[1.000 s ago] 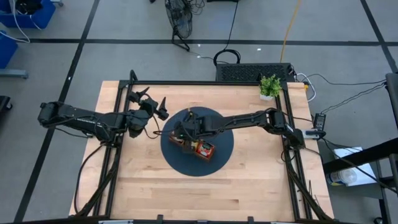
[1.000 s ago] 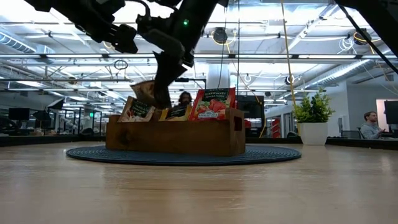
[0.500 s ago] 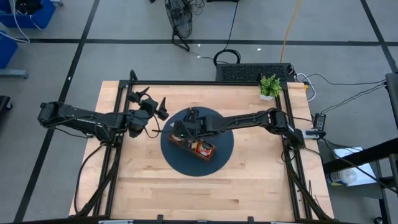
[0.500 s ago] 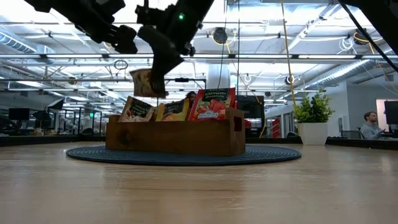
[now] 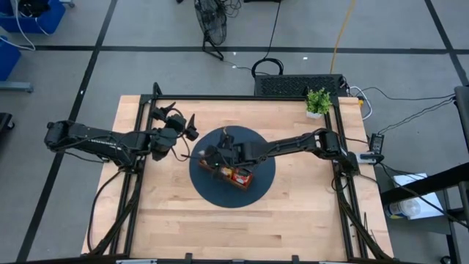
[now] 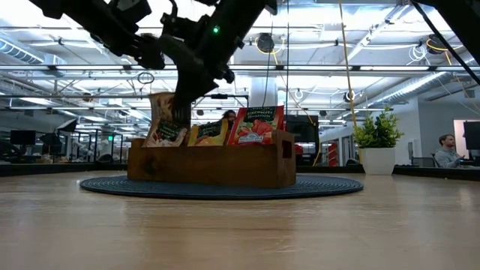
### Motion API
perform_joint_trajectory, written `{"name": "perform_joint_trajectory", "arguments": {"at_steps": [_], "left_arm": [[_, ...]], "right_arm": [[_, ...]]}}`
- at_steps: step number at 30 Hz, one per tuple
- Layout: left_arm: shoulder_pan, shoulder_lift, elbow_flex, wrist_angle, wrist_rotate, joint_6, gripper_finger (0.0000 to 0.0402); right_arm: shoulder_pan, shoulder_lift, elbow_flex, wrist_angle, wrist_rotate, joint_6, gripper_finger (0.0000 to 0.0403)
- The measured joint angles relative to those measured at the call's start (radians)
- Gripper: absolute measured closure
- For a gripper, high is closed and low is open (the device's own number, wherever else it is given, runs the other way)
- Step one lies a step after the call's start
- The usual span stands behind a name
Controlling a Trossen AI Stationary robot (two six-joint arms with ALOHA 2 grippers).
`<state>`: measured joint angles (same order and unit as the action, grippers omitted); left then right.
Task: Pick & Place Tea
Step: Put the brown tea bag into the left section of the wooden organizer
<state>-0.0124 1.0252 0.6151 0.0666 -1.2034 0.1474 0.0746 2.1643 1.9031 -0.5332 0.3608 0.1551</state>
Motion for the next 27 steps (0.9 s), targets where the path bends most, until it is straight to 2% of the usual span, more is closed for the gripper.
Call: {"name": "perform_joint_trajectory", "arguments": {"at_steps": [10, 16, 27], "left_arm": [[0.001, 0.000, 0.000, 0.000, 0.000, 0.000, 0.0004], [0.000, 0.000, 0.000, 0.000, 0.000, -0.002, 0.0004], [0.000, 0.000, 0.000, 0.004, 0.001, 0.000, 0.0005]], "right_arm": [[-0.002, 0.000, -0.069, 0.054, -0.003, 0.031, 0.0403], [-0.021, 0.000, -0.143, 0.090, -0.099, 0.087, 0.0403], [-0.018, 0.001, -0.152, 0.152, -0.103, -0.020, 0.0403]]}}
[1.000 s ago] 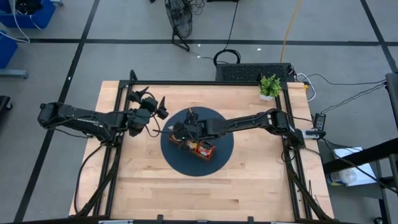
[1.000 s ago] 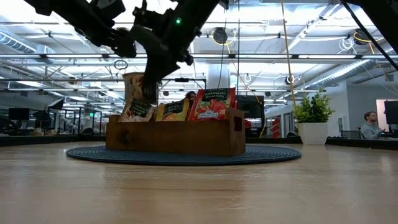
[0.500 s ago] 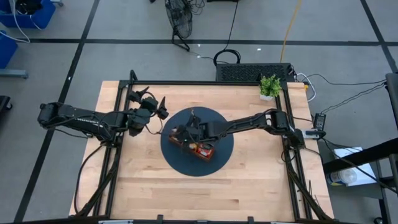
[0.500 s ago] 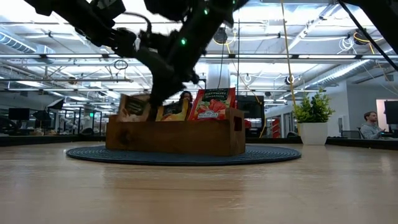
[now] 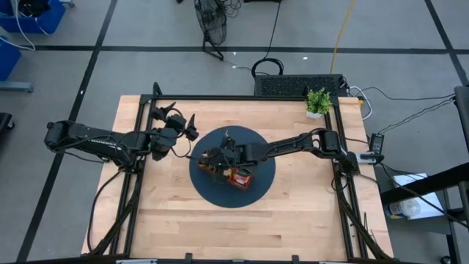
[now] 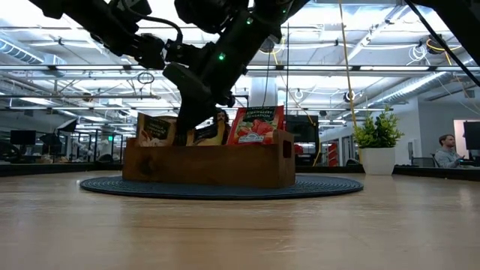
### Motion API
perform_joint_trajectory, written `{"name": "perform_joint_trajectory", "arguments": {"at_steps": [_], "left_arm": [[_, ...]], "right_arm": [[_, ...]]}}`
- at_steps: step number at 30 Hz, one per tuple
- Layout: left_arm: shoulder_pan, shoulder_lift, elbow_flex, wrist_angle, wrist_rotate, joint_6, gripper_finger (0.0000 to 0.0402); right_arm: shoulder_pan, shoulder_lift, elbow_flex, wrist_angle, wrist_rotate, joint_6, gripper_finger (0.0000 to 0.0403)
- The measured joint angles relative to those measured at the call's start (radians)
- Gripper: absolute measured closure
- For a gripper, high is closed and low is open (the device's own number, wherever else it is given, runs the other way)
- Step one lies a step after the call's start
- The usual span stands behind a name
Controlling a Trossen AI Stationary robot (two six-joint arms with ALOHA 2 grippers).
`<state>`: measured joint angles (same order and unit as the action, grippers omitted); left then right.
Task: Pick & Place Tea
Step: Put the brown tea bag into the left section of the wooden organizer, then return to Home Position
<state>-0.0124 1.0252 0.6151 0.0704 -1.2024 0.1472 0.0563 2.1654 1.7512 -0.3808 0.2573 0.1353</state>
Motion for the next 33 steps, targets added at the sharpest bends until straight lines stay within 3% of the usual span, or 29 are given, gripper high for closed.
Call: {"name": "perform_joint_trajectory", "arguments": {"at_steps": [8, 16, 20, 25, 28, 30, 32, 33], "left_arm": [[0.000, 0.000, 0.000, 0.001, 0.000, 0.004, 0.0005], [0.000, -0.001, 0.000, 0.001, 0.000, 0.002, 0.0005], [0.001, -0.001, 0.000, 0.006, 0.000, 0.008, 0.0005], [-0.013, -0.014, 0.000, 0.005, -0.056, 0.152, 0.0005], [-0.018, -0.014, 0.000, 0.002, -0.105, 0.067, 0.0005], [-0.021, -0.016, 0.000, 0.002, 0.001, 0.022, 0.0005], [-0.005, -0.030, 0.000, -0.008, 0.268, 0.001, 0.0005], [0.013, -0.040, 0.000, -0.020, 0.462, 0.005, 0.0005]], "right_arm": [[0.000, 0.000, 0.000, 0.002, 0.000, 0.000, 0.0388], [0.002, -0.021, 0.000, 0.019, 0.000, -0.002, 0.0288], [0.012, -0.068, -0.001, 0.033, 0.002, -0.027, 0.0244], [0.032, -0.178, -0.001, -0.012, 0.003, -0.072, 0.0217], [0.039, -0.278, 0.000, -0.086, 0.003, -0.082, 0.0214], [0.047, -0.354, -0.012, -0.171, 0.033, -0.136, 0.0214], [0.048, -0.438, -0.044, -0.273, 0.141, -0.110, 0.0215], [0.046, -0.486, -0.072, -0.334, 0.208, -0.074, 0.0216]]}}
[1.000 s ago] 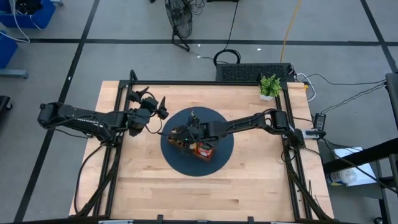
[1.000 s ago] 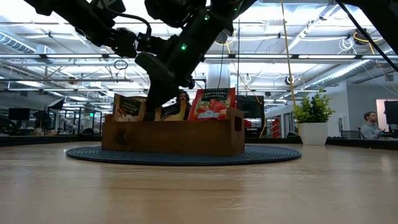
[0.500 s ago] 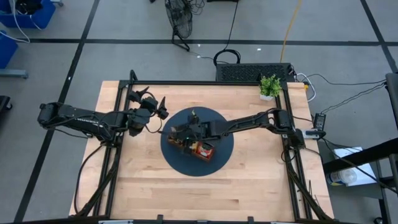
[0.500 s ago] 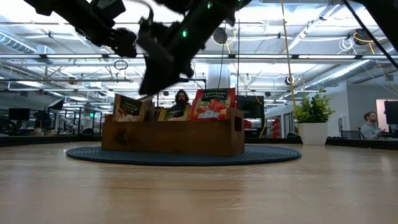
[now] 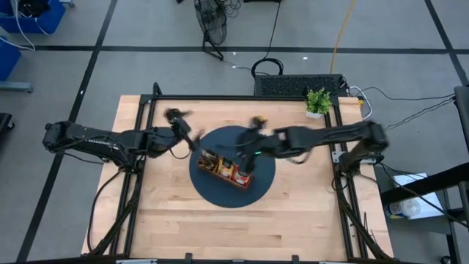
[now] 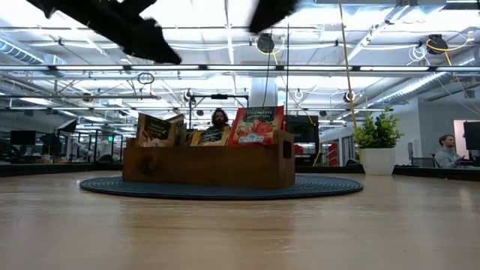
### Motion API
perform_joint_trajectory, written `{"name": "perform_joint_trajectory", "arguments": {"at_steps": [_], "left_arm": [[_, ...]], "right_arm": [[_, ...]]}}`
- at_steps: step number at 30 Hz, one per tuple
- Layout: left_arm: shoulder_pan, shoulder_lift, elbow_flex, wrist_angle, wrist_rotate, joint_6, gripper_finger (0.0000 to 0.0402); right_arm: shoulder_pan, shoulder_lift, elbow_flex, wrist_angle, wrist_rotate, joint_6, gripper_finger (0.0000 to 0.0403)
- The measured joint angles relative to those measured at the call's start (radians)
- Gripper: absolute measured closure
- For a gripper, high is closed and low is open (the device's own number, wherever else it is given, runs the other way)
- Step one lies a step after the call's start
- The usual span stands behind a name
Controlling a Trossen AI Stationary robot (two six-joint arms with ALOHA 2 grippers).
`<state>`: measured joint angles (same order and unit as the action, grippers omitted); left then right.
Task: Pick & Place Tea
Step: Return to Home Position
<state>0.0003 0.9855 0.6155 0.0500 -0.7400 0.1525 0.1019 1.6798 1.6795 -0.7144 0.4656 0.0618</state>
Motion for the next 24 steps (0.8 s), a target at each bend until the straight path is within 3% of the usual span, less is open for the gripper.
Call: {"name": "perform_joint_trajectory", "arguments": {"at_steps": [3, 4, 6, 10, 14, 19, 24], "left_arm": [[0.075, -0.015, 0.000, -0.057, 0.561, 0.073, 0.0005], [0.099, -0.014, 0.000, -0.071, 0.693, 0.092, 0.0005], [0.144, -0.020, -0.003, -0.088, 0.839, 0.101, 0.0005], [0.218, -0.107, -0.084, -0.030, 0.914, 0.092, 0.0005], [0.264, -0.306, -0.251, 0.102, 0.931, 0.016, 0.0005], [0.288, -0.602, -0.428, 0.095, 0.865, -0.106, 0.0005], [0.277, -0.830, -0.508, 0.034, 0.851, -0.140, 0.0005]], "right_arm": [[-0.002, -0.174, -0.149, -0.074, 0.226, 0.100, 0.0219], [0.001, -0.240, -0.224, -0.048, 0.282, 0.106, 0.0219], [0.015, -0.374, -0.398, 0.090, 0.323, 0.089, 0.0218], [0.026, -0.654, -0.784, 0.505, 0.144, -0.050, 0.0216], [-0.012, -0.909, -1.092, 0.827, -0.016, -0.097, 0.0219], [-0.036, -1.176, -1.263, 0.890, -0.050, -0.087, 0.0221], [-0.035, -1.359, -1.390, 0.891, -0.129, -0.066, 0.0222]]}}
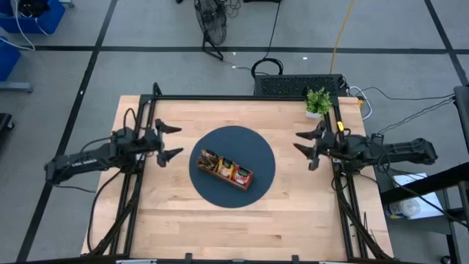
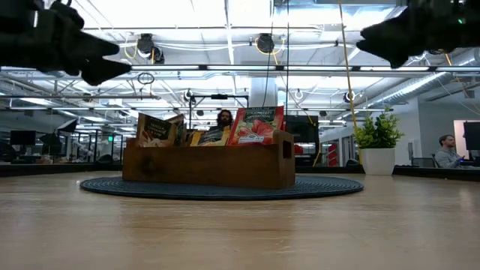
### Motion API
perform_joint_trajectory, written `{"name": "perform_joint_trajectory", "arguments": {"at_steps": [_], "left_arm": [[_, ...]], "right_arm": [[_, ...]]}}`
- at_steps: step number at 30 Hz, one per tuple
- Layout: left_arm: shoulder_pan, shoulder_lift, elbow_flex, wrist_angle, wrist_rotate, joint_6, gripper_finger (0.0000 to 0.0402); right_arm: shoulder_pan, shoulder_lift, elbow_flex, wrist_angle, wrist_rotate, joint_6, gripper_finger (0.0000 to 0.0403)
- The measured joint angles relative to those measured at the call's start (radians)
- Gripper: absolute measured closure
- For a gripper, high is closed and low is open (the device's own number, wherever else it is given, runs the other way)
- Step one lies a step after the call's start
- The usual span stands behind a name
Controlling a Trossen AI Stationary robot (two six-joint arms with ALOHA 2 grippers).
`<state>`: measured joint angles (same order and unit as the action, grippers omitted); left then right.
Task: Pick & Place Tea
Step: Return to Home Position
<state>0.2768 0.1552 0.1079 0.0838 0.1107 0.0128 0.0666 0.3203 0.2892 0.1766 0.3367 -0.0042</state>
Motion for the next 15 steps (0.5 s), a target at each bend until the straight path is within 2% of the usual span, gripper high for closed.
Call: {"name": "perform_joint_trajectory", "arguments": {"at_steps": [6, 9, 15], "left_arm": [[-0.011, -0.155, -0.004, -0.136, -0.033, 0.000, 0.0005], [-0.013, -0.151, -0.004, -0.165, -0.020, 0.005, 0.0005], [-0.013, -0.151, -0.003, -0.189, -0.037, -0.044, 0.0004]], "right_arm": [[0.000, -0.156, -0.154, 0.041, -0.001, 0.017, 0.0222], [0.000, -0.212, -0.205, 0.045, -0.005, 0.015, 0.0222], [0.000, -0.272, -0.238, -0.020, -0.095, 0.039, 0.0222]]}}
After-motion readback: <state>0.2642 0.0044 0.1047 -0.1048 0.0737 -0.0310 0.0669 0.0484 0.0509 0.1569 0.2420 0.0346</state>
